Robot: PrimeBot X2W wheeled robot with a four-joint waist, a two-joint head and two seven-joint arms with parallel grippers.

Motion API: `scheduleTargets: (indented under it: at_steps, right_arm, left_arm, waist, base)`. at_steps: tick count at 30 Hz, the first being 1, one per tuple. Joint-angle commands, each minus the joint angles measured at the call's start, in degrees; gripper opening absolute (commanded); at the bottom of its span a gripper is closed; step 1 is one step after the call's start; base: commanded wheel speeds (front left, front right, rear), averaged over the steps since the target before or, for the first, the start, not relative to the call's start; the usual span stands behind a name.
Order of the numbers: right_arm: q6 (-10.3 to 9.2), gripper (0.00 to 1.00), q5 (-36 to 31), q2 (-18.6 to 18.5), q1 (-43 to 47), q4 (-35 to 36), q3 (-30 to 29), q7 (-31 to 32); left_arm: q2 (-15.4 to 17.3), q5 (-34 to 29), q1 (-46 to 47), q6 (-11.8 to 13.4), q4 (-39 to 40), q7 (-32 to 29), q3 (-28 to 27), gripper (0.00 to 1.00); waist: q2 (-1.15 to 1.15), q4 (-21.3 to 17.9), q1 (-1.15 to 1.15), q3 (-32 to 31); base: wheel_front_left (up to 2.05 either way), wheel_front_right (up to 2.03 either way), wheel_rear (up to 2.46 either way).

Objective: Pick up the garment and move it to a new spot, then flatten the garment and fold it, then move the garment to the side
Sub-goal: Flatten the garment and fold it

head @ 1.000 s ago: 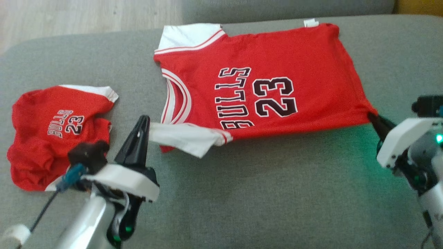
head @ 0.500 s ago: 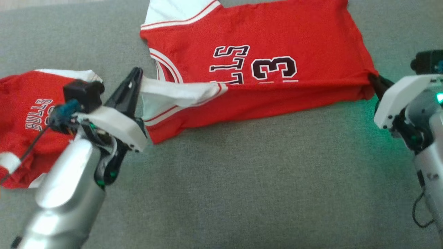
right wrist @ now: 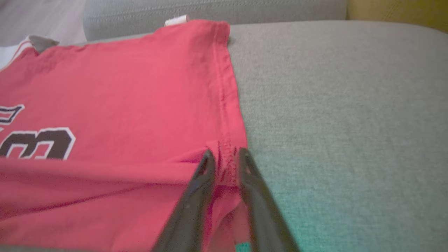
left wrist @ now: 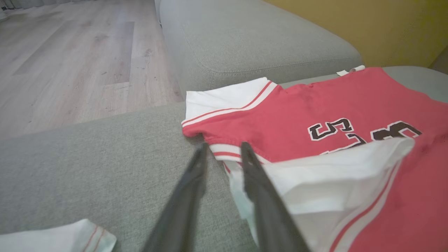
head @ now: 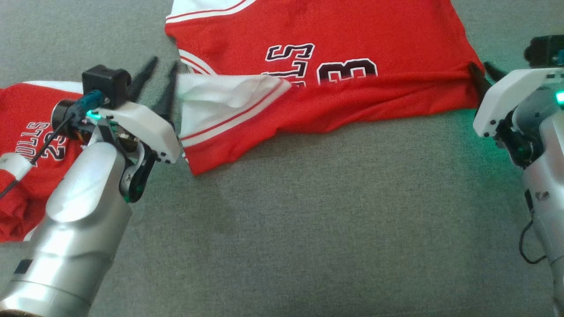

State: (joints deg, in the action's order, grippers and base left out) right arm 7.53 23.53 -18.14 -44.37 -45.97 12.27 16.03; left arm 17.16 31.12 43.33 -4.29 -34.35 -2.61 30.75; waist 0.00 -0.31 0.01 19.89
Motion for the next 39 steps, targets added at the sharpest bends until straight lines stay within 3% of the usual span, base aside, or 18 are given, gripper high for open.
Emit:
scheduleTargets:
  at_steps: [1, 11, 20, 29, 35, 39]
  right_arm:
    - [-0.04, 1.0, -0.4, 0.37, -1.38, 1.2, 0.07, -1.49]
    - [-0.04, 1.0, 2.46, 1.16, 0.42, 2.35, 0.82, -15.82]
    - [-0.04, 1.0, 4.25, 0.44, 8.24, 10.02, 0.87, -27.55]
    - [-0.04, 1.0, -0.21, 5.45, 19.28, 16.47, -3.16, -29.99]
    - [-0.04, 1.0, -4.08, 11.14, 27.28, 21.03, -7.64, -30.44]
    - [-0.04, 1.0, -6.2, 12.87, 29.05, 24.04, -8.97, -29.75]
  left_arm:
    - [1.57, -0.33, 2.77, 0.58, 1.03, 0.99, -2.61, 1.0]
    - [-1.46, 2.61, 0.02, 3.6, 1.43, 12.11, -6.96, 1.0]
    - [-5.66, 6.44, -11.33, 6.62, 12.69, 17.42, -13.86, 1.0]
    - [-11.41, 1.33, -26.74, 7.5, 22.09, 17.59, -18.34, 1.0]
    - [-13.4, -2.05, -32.09, 6.1, 21.5, 17.6, -19.67, 1.0]
    - [-13.86, -2.54, -32.07, 5.44, 19.05, 17.6, -19.33, 1.0]
  waist:
    - [0.0, 0.03, -0.01, -0.07]
    - [0.0, 1.2, -0.01, -4.63]
    - [0.0, 2.44, -0.01, -10.96]
    - [0.0, 2.04, -0.01, -13.94]
    - [0.0, 1.87, -0.01, -14.83]
    - [0.0, 1.16, -0.01, -14.44]
  base:
    - [0.0, 0.0, 0.0]
    - [0.0, 0.0, 0.0]
    - [0.0, 0.0, 0.0]
    - [0.0, 0.0, 0.0]
    - [0.0, 0.0, 0.0]
    - [0.0, 0.0, 0.0]
